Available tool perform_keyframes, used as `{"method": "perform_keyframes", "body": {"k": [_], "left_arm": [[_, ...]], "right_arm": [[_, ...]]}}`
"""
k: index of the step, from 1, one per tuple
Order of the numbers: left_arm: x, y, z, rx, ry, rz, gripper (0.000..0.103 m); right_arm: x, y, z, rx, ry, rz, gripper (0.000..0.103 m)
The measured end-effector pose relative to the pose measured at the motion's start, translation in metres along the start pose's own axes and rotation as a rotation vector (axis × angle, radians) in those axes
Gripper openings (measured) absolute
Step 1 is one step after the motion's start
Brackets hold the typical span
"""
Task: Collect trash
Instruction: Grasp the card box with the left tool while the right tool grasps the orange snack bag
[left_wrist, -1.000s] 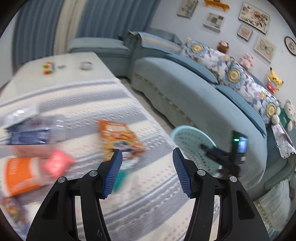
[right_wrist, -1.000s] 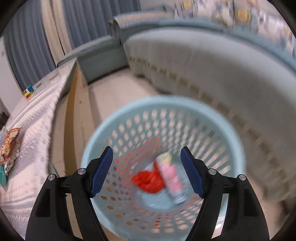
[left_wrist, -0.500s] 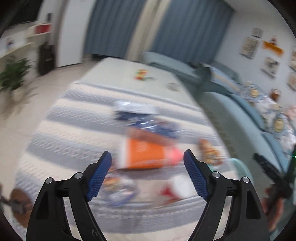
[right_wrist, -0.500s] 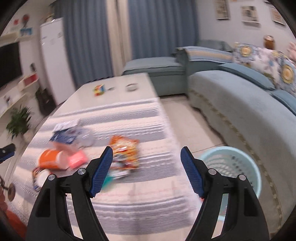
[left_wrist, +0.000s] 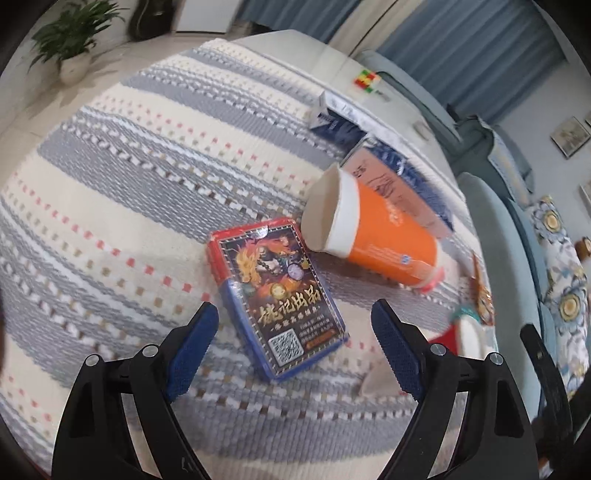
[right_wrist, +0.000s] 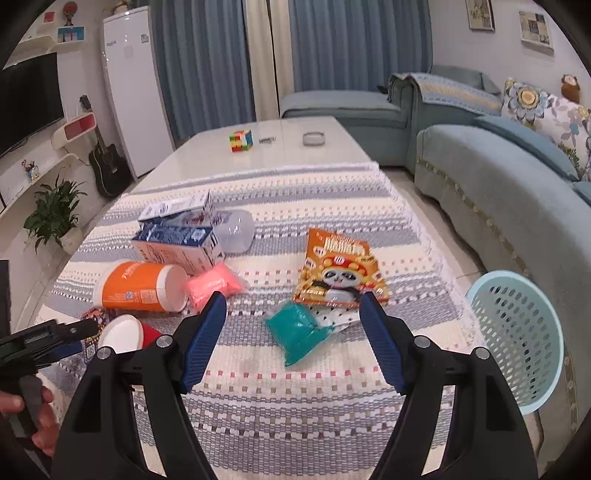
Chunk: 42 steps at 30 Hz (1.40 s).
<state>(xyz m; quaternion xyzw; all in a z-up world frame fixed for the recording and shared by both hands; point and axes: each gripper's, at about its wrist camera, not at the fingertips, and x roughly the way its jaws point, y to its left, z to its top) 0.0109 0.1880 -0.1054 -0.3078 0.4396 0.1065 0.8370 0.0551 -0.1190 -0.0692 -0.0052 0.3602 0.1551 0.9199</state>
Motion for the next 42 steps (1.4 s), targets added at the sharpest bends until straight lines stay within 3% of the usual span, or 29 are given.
{"method": "perform_keyframes", "body": {"k": [4,6,10,13,18,23,28,30,31,37,38,39,42], "left_arm": [[0.011,-0.024,-0.005,0.121,-0.043,0.145,0.081],[0.015,-0.032,-0.008,0.184,-0.062,0.207,0.074],[0.014,-0.039,-0.013,0.267,-0.071,0.238,0.072],[0.009,-0.035,-0.015,0.285,-0.060,0.213,0.069],[0.001,-0.020,-0.012,0.224,-0.054,0.040,0.064],[-0.005,-0.024,-0.015,0.239,-0.069,-0.031,0.064],[-0.013,-0.038,-0.018,0.302,-0.117,-0.044,0.063],[-0.015,-0.038,-0.015,0.306,-0.128,-0.060,0.023],[-0.014,-0.039,-0.013,0.305,-0.110,-0.073,0.020],[-0.008,-0.036,-0.012,0.294,-0.091,-0.104,0.022],[-0.007,-0.037,-0.013,0.289,-0.088,-0.114,0.031],[-0.007,-0.037,-0.012,0.281,-0.088,-0.112,0.048],[-0.008,-0.035,-0.015,0.263,-0.097,-0.112,0.077]], "right_arm": [[0.008,-0.001,-0.003,-0.021,0.012,-0.020,0.070],[0.014,-0.011,-0.002,0.005,0.026,-0.026,0.071],[0.028,-0.035,0.003,0.077,0.056,-0.025,0.071],[0.044,-0.049,0.011,0.113,0.090,-0.027,0.071],[0.074,-0.066,0.024,0.183,0.151,-0.019,0.077],[0.103,-0.072,0.033,0.209,0.223,-0.007,0.081],[0.116,-0.058,0.037,0.163,0.240,-0.026,0.084],[0.119,-0.051,0.037,0.139,0.241,-0.050,0.087],[0.121,-0.048,0.036,0.126,0.244,-0.057,0.087],[0.129,-0.048,0.031,0.118,0.261,-0.068,0.086],[0.128,-0.049,0.031,0.119,0.253,-0.075,0.083],[0.127,-0.050,0.031,0.116,0.249,-0.081,0.083],[0.123,-0.050,0.030,0.105,0.226,-0.088,0.075]]}}
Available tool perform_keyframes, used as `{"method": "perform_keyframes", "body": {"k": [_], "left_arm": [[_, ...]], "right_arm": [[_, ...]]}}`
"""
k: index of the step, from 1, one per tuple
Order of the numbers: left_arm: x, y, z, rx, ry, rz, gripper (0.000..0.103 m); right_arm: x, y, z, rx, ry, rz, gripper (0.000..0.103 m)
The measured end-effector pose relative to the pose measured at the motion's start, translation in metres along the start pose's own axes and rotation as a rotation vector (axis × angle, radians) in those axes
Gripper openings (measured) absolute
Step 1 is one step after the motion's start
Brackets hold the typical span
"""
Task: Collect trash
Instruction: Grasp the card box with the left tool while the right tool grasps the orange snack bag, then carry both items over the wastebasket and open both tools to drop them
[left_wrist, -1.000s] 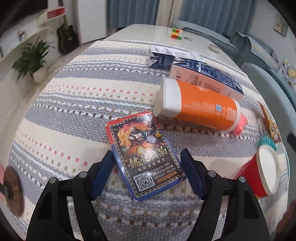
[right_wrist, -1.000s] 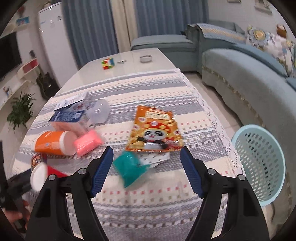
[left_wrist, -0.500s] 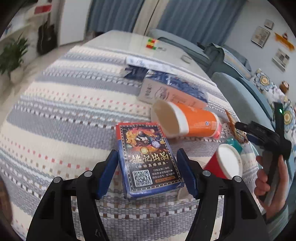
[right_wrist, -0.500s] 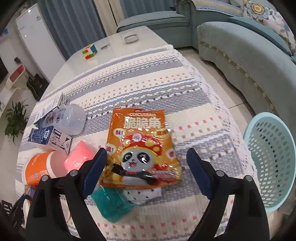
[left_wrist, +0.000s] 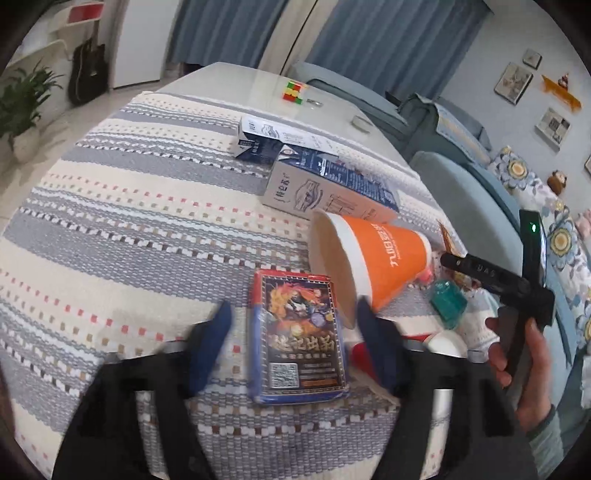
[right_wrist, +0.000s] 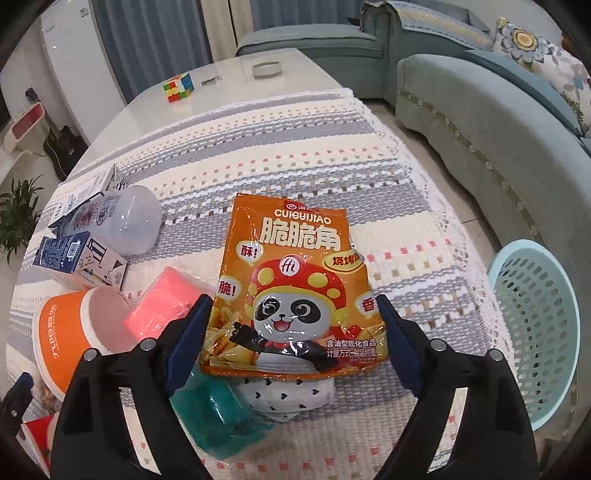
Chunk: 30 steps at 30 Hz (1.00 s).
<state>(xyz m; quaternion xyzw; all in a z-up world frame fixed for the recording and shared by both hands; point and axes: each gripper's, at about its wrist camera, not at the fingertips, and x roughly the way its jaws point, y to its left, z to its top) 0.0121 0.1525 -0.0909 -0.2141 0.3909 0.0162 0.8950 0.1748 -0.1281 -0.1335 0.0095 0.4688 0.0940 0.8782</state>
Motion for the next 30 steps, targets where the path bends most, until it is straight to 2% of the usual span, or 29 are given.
{"method": "perform_keyframes", "body": {"k": [1,2,3,4,7,9,10,11,12,13,14,16,20,24,30], "left_arm": [[0.004,-0.001,0.000,0.004,0.029,-0.013,0.078],[0.009,-0.004,-0.001,0.014,0.054,-0.008,0.079],[0.012,-0.005,-0.002,0.019,0.061,-0.005,0.084],[0.012,-0.006,-0.002,0.017,0.063,0.003,0.085],[0.021,-0.007,-0.004,0.035,0.139,0.070,0.084],[0.027,-0.010,-0.006,0.057,0.170,0.094,0.083],[0.029,-0.012,-0.006,0.066,0.166,0.106,0.082],[0.031,-0.015,-0.005,0.084,0.163,0.119,0.082],[0.033,-0.017,-0.004,0.094,0.164,0.116,0.077],[0.035,-0.018,-0.003,0.099,0.167,0.117,0.073],[0.036,-0.019,-0.003,0.110,0.166,0.138,0.062],[0.038,-0.022,-0.003,0.146,0.163,0.166,0.059],[0.026,-0.018,-0.003,0.104,0.105,0.131,0.058],[-0.014,-0.028,0.009,0.131,-0.045,0.098,0.058],[-0.062,-0.071,0.029,0.163,-0.185,-0.060,0.058]], "right_arm": [[-0.002,0.001,-0.001,-0.008,-0.010,-0.008,0.074],[-0.003,0.002,-0.001,-0.017,-0.017,-0.013,0.067],[-0.003,0.003,-0.002,-0.025,-0.021,-0.017,0.064],[-0.004,0.003,-0.002,-0.030,-0.026,-0.021,0.062],[-0.007,0.004,-0.004,-0.038,-0.051,-0.034,0.056],[-0.011,0.002,-0.005,-0.034,-0.063,-0.025,0.046],[-0.014,0.000,-0.004,-0.026,-0.069,-0.012,0.035],[-0.017,-0.001,-0.003,-0.020,-0.076,-0.003,0.030],[-0.021,-0.002,-0.002,-0.019,-0.086,0.004,0.029],[-0.024,-0.003,-0.003,-0.021,-0.094,0.011,0.023],[-0.028,-0.003,-0.003,-0.023,-0.104,0.022,0.020],[-0.038,-0.005,-0.005,-0.028,-0.131,0.054,0.017],[-0.065,-0.008,-0.011,-0.041,-0.208,0.114,0.016],[-0.091,-0.011,-0.013,-0.040,-0.265,0.136,0.014],[-0.146,-0.031,-0.014,-0.016,-0.375,0.125,0.014]]}}
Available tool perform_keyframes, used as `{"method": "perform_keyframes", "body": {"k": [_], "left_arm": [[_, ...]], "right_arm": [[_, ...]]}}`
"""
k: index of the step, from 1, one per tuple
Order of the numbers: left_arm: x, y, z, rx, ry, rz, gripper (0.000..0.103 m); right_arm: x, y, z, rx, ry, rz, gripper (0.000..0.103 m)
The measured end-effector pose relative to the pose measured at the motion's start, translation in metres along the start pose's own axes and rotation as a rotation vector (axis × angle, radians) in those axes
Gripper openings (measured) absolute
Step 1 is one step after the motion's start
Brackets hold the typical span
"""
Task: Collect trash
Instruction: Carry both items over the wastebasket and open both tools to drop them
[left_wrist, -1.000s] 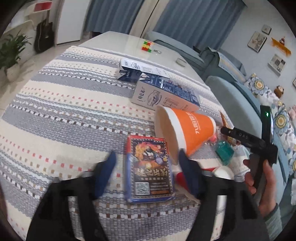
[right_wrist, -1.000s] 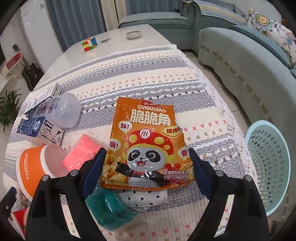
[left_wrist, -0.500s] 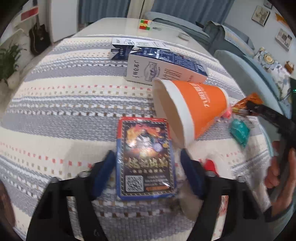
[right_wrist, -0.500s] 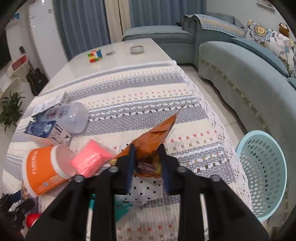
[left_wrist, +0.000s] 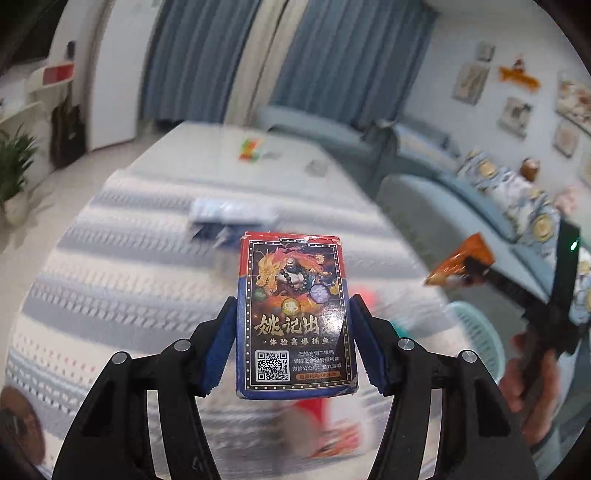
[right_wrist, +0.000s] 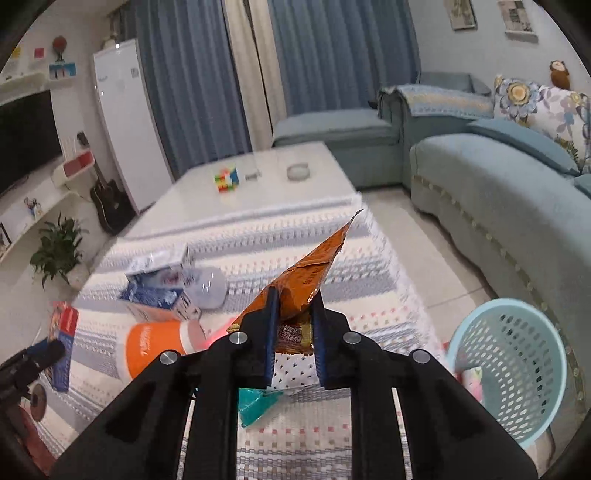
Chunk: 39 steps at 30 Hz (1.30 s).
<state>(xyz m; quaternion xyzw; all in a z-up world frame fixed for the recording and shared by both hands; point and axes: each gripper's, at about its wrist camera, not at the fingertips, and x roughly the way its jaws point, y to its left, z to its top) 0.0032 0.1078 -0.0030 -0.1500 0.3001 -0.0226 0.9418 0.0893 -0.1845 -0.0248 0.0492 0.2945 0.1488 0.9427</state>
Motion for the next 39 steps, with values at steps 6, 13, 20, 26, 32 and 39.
{"method": "perform_keyframes", "body": {"k": [6,13,20,26,32,39], "left_arm": [[0.001,-0.075,0.026,0.086,-0.044,-0.184,0.058],[0.033,-0.166,0.021,0.182,-0.011,-0.318,0.058],[0.091,-0.246,-0.008,0.274,0.107,-0.394,0.059],[0.150,-0.278,-0.039,0.284,0.262,-0.442,0.059],[0.205,-0.299,-0.068,0.276,0.392,-0.488,0.059],[0.221,-0.308,-0.086,0.319,0.397,-0.483,0.073]], "right_arm": [[-0.054,-0.037,0.010,0.026,-0.100,-0.089,0.014],[-0.088,-0.110,-0.001,0.095,-0.113,-0.253,0.014],[-0.071,-0.194,-0.042,0.244,0.029,-0.362,0.014],[-0.039,-0.243,-0.086,0.356,0.188,-0.407,0.014],[-0.018,-0.267,-0.119,0.416,0.271,-0.419,0.017],[-0.013,-0.281,-0.133,0.454,0.279,-0.424,0.062]]}}
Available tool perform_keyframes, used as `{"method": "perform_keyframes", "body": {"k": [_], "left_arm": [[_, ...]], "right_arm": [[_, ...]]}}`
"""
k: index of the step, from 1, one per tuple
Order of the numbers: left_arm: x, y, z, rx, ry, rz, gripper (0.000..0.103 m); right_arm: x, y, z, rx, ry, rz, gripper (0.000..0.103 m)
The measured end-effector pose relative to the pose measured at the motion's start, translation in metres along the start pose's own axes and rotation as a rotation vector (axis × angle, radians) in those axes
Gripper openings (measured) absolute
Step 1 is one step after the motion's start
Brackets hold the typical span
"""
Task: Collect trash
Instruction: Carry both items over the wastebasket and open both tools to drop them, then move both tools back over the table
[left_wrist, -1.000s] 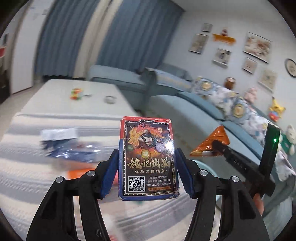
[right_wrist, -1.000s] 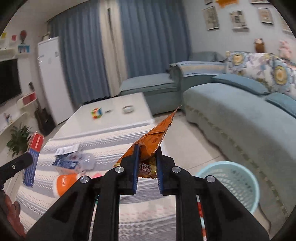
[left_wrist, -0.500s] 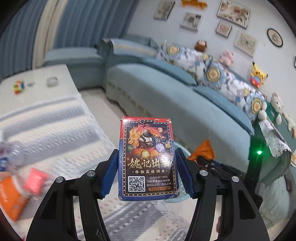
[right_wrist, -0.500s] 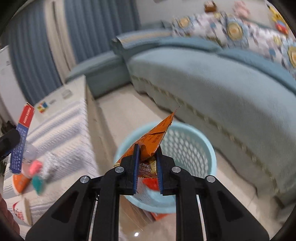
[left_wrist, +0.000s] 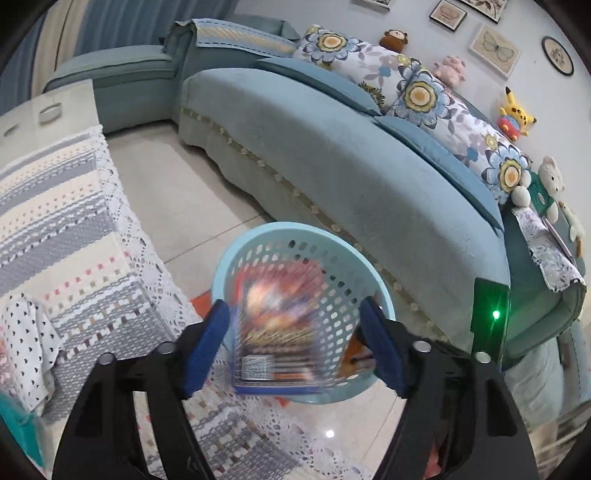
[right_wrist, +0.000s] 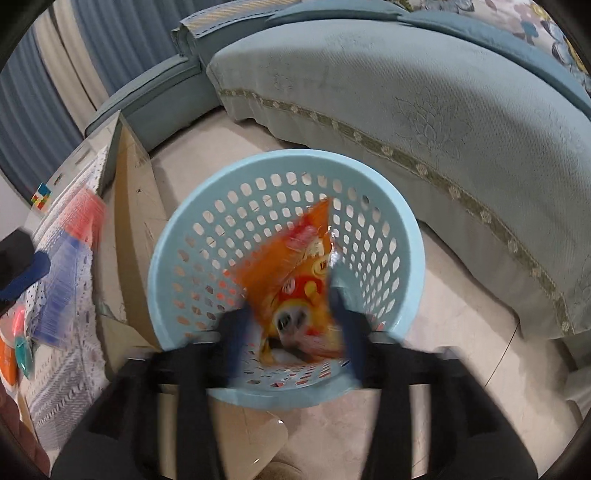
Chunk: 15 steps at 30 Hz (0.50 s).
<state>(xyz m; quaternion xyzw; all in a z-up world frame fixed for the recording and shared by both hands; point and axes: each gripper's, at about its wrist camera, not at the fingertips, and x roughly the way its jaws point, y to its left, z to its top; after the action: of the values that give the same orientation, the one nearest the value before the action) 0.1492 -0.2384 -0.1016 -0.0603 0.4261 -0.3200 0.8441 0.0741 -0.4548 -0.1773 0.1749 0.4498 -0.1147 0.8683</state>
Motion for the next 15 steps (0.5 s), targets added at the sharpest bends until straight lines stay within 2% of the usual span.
{"method": "perform_keyframes", "body": {"k": [5,8,15], "left_arm": [[-0.019,0.000,0.000,0.007,-0.027,0.009,0.073],[-0.043,-0.001,0.002,0.010,-0.064,0.007,0.073],[-0.118,-0.004,0.000,0.014,-0.186,0.054,0.073]], "right_arm": [[-0.014,-0.001,0.002,0.005,-0.027,0.031,0.062],[-0.027,0.006,0.005,-0.009,-0.051,0.030,0.062],[-0.073,0.044,0.005,-0.061,-0.126,0.116,0.062]]}}
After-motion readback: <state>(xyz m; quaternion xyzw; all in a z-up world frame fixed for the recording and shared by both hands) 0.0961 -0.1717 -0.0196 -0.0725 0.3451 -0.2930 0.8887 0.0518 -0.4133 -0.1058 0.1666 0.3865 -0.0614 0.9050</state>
